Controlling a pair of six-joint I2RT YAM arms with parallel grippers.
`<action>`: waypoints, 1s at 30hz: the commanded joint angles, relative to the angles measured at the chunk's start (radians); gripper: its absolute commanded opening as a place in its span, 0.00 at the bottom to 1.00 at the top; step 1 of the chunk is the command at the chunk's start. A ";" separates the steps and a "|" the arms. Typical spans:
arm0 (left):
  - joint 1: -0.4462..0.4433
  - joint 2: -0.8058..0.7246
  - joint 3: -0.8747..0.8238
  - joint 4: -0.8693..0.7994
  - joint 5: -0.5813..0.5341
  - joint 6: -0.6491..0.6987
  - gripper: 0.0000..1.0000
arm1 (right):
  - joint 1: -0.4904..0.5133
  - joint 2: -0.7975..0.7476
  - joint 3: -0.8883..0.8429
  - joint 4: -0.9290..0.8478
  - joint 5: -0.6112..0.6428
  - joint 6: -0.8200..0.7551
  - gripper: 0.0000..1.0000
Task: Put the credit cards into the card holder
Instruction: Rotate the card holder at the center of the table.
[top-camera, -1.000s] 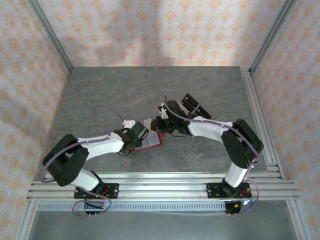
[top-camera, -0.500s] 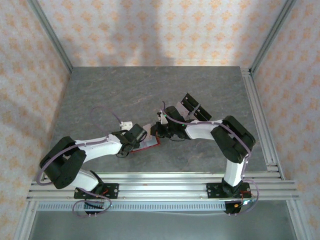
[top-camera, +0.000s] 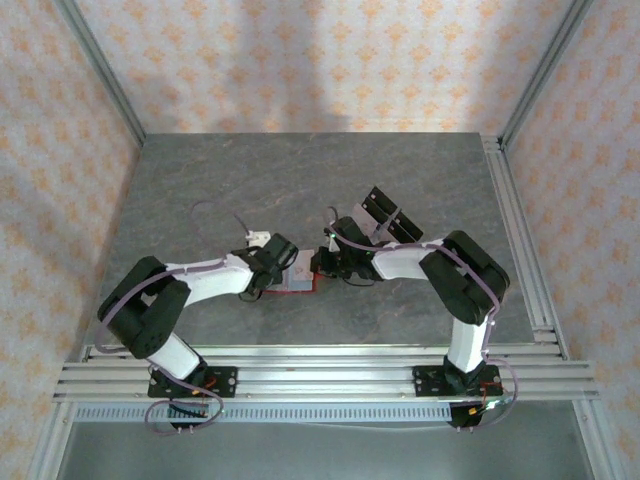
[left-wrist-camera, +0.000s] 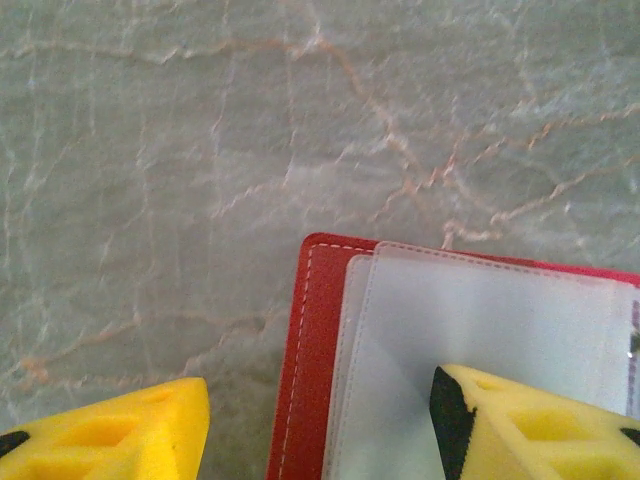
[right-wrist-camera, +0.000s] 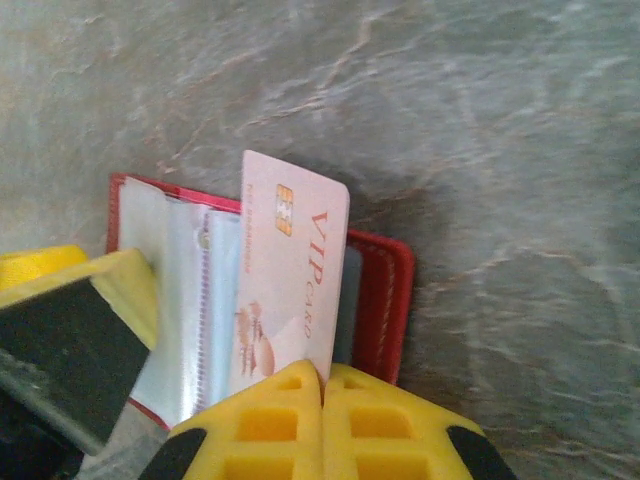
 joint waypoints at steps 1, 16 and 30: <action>0.025 0.036 0.042 -0.002 -0.008 0.072 0.62 | -0.009 -0.009 -0.029 -0.036 0.067 0.022 0.00; 0.024 -0.115 -0.074 -0.069 -0.003 0.008 0.61 | -0.018 0.001 -0.013 -0.044 0.063 0.030 0.00; 0.023 -0.201 -0.043 -0.051 0.052 0.049 0.62 | -0.029 -0.065 0.082 -0.171 0.038 -0.024 0.00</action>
